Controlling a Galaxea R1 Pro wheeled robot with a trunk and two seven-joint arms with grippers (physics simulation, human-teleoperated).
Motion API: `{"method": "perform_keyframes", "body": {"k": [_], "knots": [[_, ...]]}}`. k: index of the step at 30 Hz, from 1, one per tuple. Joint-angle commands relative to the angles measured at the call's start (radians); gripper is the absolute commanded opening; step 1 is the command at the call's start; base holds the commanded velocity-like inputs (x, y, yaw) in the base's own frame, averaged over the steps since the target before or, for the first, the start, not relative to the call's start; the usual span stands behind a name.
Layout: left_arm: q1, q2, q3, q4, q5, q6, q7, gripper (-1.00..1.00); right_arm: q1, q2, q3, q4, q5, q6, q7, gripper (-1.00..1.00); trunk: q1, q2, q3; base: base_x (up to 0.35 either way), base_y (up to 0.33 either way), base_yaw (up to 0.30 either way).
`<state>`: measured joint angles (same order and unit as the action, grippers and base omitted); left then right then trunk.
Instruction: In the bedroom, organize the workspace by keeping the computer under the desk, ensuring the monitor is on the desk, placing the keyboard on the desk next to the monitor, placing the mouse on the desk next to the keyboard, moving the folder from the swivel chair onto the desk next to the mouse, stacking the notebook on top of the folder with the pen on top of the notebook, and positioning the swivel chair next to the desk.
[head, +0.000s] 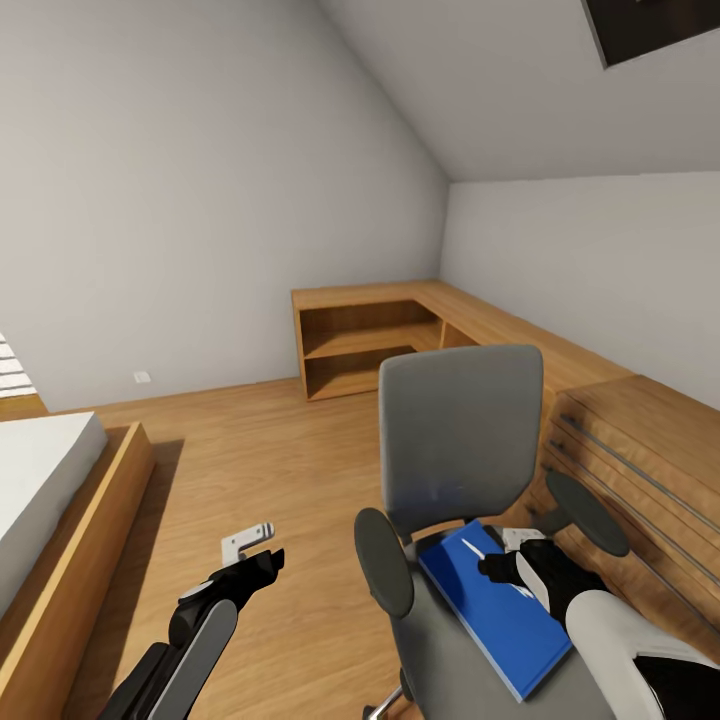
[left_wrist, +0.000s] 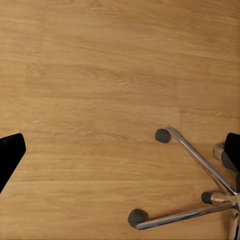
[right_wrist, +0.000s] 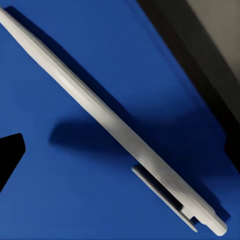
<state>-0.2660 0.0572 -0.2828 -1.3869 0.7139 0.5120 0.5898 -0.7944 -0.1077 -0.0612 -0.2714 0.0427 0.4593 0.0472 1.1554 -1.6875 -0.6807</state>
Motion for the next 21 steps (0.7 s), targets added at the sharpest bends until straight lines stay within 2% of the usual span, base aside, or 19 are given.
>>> {"method": "perform_keyframes", "body": {"k": [1,21], "knots": [[-0.001,0.001,-0.003,-0.001,0.009,0.0,0.01,1.0,0.0,0.0,-0.006,-0.002,0.005,0.006,0.005,1.0,0.0,-0.001,-0.001,0.0,0.0,0.0],[-0.001,0.0,-0.004,-0.001,0.011,0.0,0.01,1.0,0.0,0.0,-0.006,0.001,0.005,0.006,0.005,1.0,0.004,-0.008,-0.004,0.0,0.0,0.0]]}}
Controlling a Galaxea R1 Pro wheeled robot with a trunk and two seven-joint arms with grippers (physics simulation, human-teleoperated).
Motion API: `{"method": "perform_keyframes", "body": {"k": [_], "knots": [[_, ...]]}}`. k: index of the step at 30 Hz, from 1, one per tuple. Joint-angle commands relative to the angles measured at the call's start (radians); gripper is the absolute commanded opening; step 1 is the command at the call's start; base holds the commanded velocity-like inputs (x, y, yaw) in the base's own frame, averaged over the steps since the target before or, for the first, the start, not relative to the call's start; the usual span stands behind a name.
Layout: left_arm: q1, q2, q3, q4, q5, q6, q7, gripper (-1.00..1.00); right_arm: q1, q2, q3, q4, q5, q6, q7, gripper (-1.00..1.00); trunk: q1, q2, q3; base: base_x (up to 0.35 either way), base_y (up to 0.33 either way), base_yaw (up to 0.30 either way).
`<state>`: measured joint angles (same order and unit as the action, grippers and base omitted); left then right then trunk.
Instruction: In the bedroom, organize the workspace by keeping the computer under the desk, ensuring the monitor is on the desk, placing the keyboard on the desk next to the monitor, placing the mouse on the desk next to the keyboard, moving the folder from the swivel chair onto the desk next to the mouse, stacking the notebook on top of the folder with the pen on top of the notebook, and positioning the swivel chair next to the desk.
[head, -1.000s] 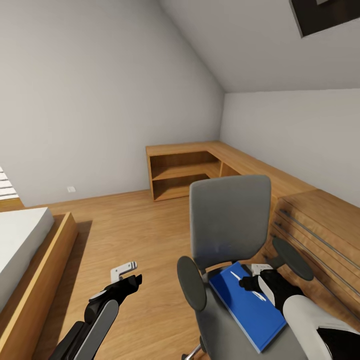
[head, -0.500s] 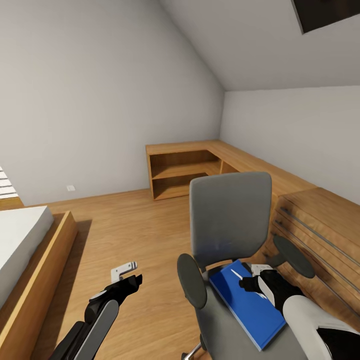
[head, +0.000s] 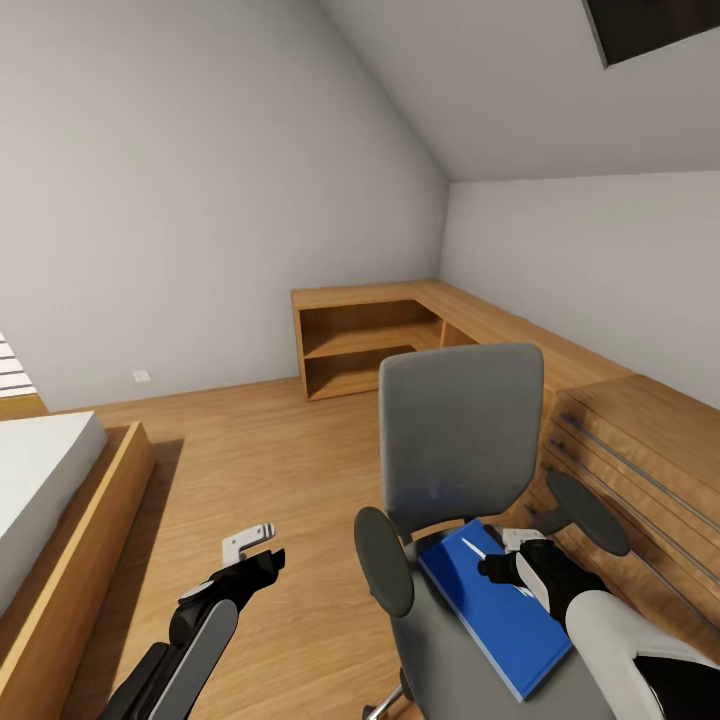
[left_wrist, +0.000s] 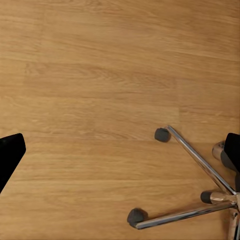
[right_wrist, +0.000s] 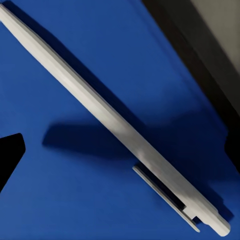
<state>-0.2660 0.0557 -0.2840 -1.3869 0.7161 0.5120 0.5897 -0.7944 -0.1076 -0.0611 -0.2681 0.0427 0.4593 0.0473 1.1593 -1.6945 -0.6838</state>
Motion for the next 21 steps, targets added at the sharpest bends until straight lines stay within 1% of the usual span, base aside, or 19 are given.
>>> {"method": "perform_keyframes", "body": {"k": [1,10,14,21], "knots": [[-0.001,0.001,-0.003,-0.001,0.009,0.0,0.01,1.0,0.0,0.0,-0.006,-0.002,0.005,0.006,0.005,1.0,0.0,0.0,-0.001,0.0,0.0,0.0],[-0.001,0.001,-0.003,-0.001,0.008,0.0,0.01,1.0,0.0,0.0,-0.006,-0.002,0.005,0.006,0.005,1.0,0.0,0.0,-0.001,0.0,0.0,0.0],[-0.001,0.001,-0.003,-0.001,0.008,0.0,0.01,1.0,0.0,0.0,-0.006,-0.002,0.005,0.006,0.006,1.0,0.015,-0.028,-0.014,0.0,0.0,0.0],[-0.001,0.001,-0.002,-0.001,0.009,0.0,0.01,1.0,0.0,0.0,-0.006,-0.002,0.005,0.006,0.005,1.0,0.015,-0.028,-0.014,0.0,0.0,0.0]]}}
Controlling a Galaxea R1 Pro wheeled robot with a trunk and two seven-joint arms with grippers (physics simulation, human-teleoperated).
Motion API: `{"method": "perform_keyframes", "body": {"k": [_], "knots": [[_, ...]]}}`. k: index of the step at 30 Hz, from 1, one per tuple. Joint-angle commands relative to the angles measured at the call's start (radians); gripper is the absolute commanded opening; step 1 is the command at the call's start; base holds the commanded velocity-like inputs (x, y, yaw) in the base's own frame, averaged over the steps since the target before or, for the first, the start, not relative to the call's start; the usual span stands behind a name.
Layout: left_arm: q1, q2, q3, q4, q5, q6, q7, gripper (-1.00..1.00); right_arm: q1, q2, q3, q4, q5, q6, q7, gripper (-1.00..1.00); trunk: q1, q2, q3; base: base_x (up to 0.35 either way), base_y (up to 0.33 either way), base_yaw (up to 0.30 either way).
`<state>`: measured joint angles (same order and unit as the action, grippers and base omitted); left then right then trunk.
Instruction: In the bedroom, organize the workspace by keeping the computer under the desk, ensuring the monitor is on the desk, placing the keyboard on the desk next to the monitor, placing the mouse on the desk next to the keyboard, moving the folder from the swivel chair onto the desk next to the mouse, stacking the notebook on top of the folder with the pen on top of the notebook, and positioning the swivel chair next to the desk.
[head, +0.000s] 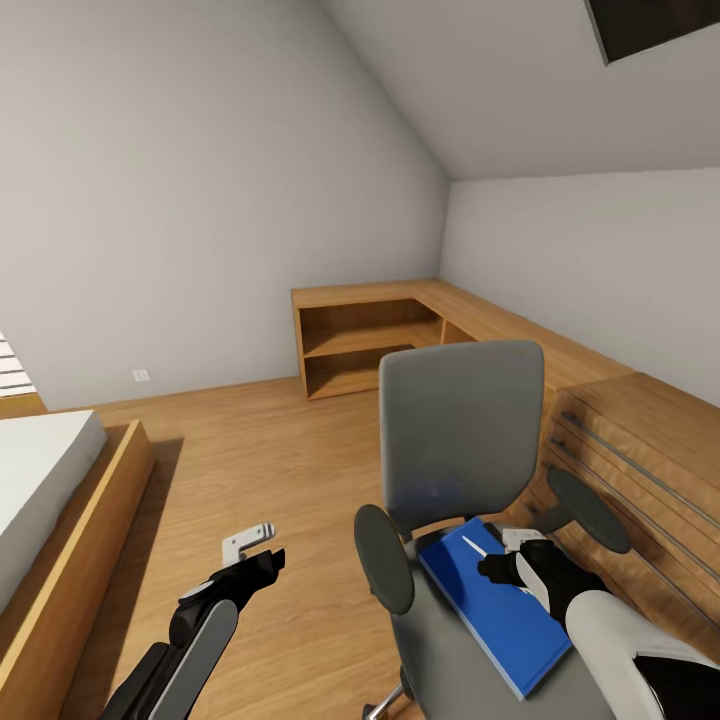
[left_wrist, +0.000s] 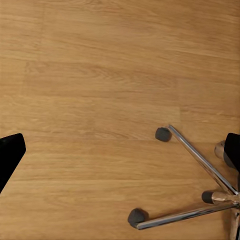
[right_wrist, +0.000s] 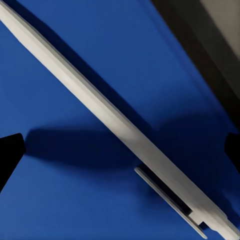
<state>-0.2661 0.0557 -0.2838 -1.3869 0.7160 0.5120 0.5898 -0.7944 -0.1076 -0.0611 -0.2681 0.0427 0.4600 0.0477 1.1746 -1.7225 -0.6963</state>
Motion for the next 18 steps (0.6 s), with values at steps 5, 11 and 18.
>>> {"method": "perform_keyframes", "body": {"k": [5,11,18], "knots": [[-0.001,0.001,-0.003,-0.001,0.01,0.0,0.01,1.0,0.0,0.0,-0.006,-0.002,0.005,0.006,0.005,1.0,0.0,0.0,-0.001,0.0,0.0,0.0],[-0.001,0.001,-0.002,-0.001,0.01,0.0,0.01,1.0,0.0,0.0,-0.005,-0.002,0.005,0.006,0.005,1.0,0.0,0.0,-0.001,0.0,0.0,0.0],[-0.001,0.001,-0.003,-0.001,0.009,0.0,0.01,1.0,0.0,0.0,-0.005,-0.001,0.005,0.008,0.004,-1.0,0.0,0.0,-0.001,0.0,0.0,0.0]]}}
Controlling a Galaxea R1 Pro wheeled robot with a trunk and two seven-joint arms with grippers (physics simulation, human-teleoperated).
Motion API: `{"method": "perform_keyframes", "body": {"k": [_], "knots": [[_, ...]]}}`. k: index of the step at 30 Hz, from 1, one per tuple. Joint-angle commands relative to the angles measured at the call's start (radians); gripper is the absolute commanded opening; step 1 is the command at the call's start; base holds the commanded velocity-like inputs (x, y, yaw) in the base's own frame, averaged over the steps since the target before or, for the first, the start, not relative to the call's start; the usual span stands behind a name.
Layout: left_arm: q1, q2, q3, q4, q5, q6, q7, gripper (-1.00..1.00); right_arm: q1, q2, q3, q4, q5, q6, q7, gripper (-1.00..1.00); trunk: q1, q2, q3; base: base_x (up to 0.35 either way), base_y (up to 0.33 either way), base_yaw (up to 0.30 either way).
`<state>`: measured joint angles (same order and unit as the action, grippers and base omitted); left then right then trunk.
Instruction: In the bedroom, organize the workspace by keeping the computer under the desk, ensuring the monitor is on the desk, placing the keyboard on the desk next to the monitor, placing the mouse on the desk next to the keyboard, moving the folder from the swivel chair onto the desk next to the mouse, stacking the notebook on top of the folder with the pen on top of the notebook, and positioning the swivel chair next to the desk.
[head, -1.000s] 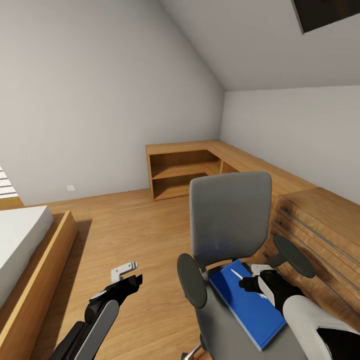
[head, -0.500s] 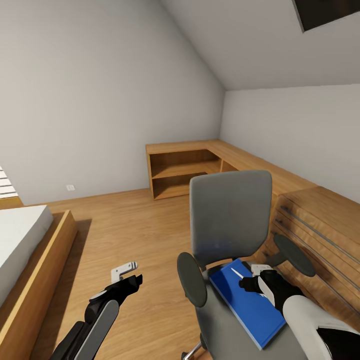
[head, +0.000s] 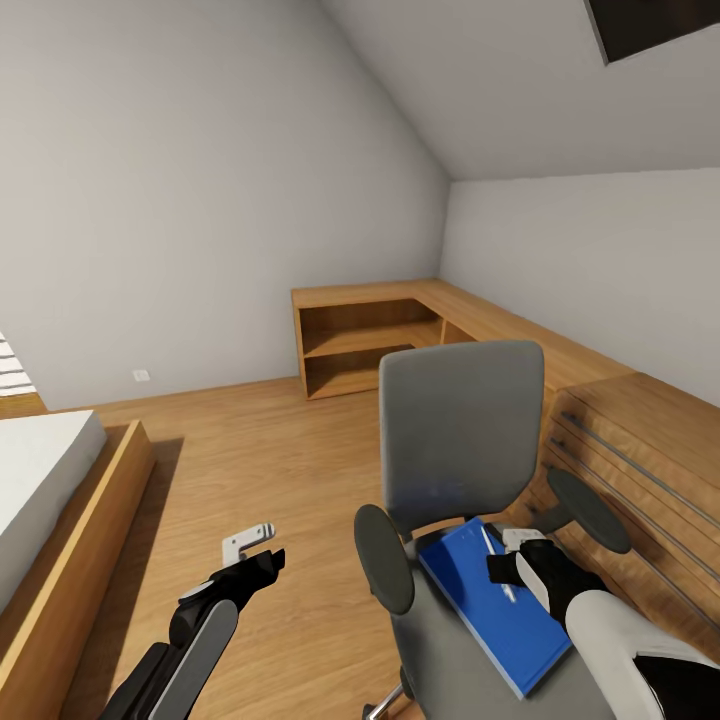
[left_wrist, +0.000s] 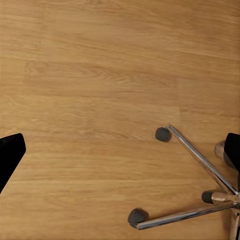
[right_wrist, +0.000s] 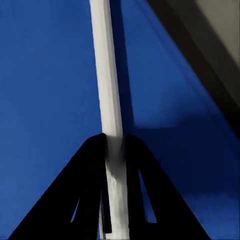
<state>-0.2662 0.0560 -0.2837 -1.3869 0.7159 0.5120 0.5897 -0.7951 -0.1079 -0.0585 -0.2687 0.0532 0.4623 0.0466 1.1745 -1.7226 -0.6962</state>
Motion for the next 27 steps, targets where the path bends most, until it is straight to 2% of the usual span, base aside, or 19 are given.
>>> {"method": "perform_keyframes", "body": {"k": [1,22,27], "knots": [[-0.001,0.001,-0.003,-0.001,0.009,0.0,0.01,1.0,0.0,0.0,-0.007,-0.001,-0.006,0.006,0.005,-1.0,0.0,0.0,-0.001,0.0,0.0,0.0],[-0.001,0.002,-0.002,0.002,0.011,0.0,0.01,1.0,0.0,0.0,-0.007,0.0,-0.006,0.004,0.007,-1.0,0.0,0.0,-0.001,0.0,0.0,0.0],[-0.001,0.002,-0.002,0.003,0.011,0.0,0.01,1.0,0.0,0.0,-0.007,0.0,-0.006,0.004,0.007,-1.0,-0.019,0.035,0.015,0.0,0.0,0.0]]}}
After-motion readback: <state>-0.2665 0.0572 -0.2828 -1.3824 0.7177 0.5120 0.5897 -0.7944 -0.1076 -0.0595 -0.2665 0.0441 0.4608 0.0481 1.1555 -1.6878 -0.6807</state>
